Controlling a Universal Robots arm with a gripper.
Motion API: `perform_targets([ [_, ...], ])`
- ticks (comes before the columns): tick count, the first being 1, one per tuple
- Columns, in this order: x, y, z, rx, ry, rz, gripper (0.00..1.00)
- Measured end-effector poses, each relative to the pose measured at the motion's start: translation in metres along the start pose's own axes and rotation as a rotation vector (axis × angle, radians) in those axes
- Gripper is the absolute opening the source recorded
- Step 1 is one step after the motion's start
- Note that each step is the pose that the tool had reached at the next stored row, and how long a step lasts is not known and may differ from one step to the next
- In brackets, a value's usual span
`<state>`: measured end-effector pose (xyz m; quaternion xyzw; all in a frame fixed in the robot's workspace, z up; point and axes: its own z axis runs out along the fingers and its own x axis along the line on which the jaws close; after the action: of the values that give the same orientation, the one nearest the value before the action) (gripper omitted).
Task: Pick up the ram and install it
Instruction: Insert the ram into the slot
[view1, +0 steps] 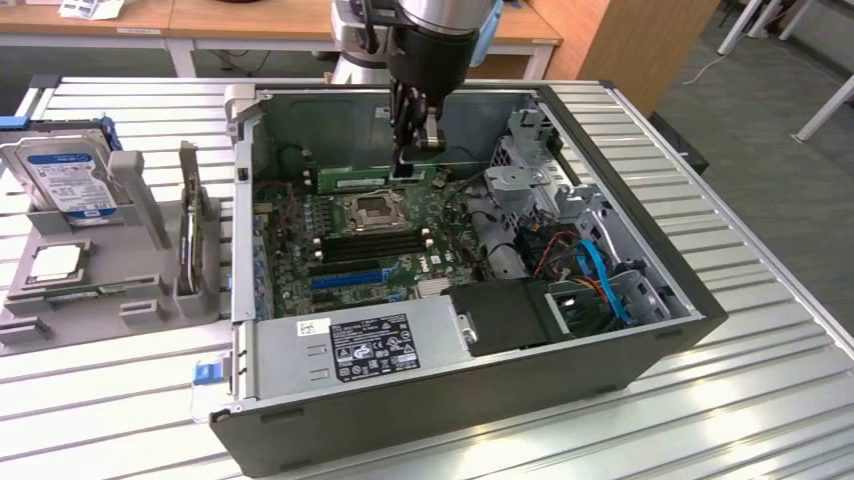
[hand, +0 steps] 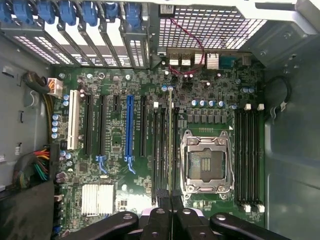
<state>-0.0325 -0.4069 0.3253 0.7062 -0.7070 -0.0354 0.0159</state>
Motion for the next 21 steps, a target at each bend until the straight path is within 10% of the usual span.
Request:
perform_targets([
  [17,0.001,-0.0016,0.0216,0.0,-0.0007,0.0,0.12],
  [21,0.001,-0.0031,0.0415,0.0,-0.0008,0.0,0.12],
])
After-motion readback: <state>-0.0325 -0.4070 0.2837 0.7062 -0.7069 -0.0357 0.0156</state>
